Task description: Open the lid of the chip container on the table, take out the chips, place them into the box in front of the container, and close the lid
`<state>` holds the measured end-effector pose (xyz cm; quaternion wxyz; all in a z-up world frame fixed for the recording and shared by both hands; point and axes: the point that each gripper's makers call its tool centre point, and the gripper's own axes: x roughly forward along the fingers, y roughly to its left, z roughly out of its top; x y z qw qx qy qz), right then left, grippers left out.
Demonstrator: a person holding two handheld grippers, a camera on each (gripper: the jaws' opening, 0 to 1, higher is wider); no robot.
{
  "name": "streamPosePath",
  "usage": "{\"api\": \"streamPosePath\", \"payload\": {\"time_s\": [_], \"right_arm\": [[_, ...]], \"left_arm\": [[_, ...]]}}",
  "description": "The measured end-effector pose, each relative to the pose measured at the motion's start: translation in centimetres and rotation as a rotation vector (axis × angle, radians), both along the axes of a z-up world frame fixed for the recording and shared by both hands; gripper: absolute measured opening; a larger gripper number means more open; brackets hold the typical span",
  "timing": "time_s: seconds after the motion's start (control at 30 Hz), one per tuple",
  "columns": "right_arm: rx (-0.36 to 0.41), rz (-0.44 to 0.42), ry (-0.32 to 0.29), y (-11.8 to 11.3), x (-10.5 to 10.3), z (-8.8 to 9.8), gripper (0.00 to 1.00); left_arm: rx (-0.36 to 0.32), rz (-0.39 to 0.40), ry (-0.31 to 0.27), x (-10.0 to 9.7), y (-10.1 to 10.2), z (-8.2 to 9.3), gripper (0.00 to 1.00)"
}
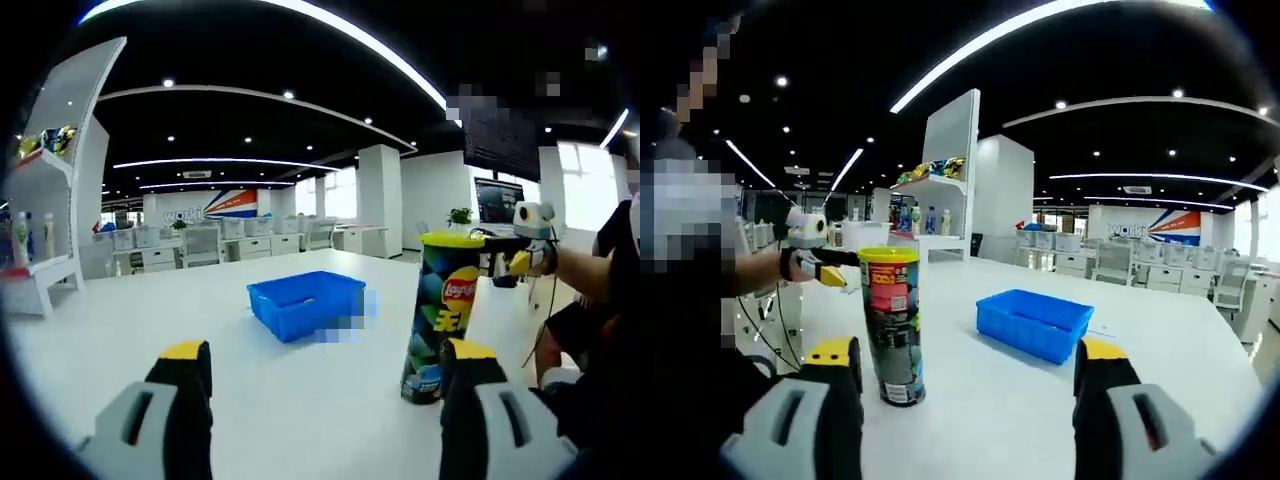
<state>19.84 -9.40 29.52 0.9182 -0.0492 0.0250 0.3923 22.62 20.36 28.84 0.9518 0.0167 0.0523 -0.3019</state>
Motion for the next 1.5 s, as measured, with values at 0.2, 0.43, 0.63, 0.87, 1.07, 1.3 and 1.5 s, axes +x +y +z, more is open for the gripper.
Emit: {"api": "streamPosePath", "payload": {"time_s": [0.2, 0.43, 0.63, 0.87, 1.07, 1.3, 1.5], "right_arm": [[-0.027, 0.003, 0.026, 0.0, -2.8, -0.6, 0.9], [-0.026, -0.013, 0.039, -1.0, -5.4, -0.7, 0.9], [-0.032, -0.02, 0.06, -1.7, -6.7, -1.4, 0.9], [-0.029, -0.015, 0.067, -1.7, -7.2, -1.4, 0.9], [-0.035, -0.01, 0.071, -1.5, -7.2, -1.6, 0.9], [-0.036, -0.008, 0.08, -1.2, -7.0, -1.8, 0.89], [-0.035, -0.008, 0.081, -1.0, -6.8, -1.7, 0.9]], "left_arm": [[-0.019, 0.02, -0.033, -3.7, 1.0, 2.0, 0.95], [0.013, 0.02, 0.01, -7.0, 1.7, 1.0, 0.95], [0.033, 0.039, 0.033, -7.8, 2.2, 0.1, 0.95], [0.043, 0.028, 0.051, -8.4, 1.5, -0.6, 0.95], [0.017, 0.012, 0.05, -8.6, 1.3, -0.2, 0.95], [0.009, 0.015, 0.05, -8.4, 1.4, -0.3, 0.95], [-0.001, 0.011, 0.049, -8.5, 1.5, -0.5, 0.95]]}}
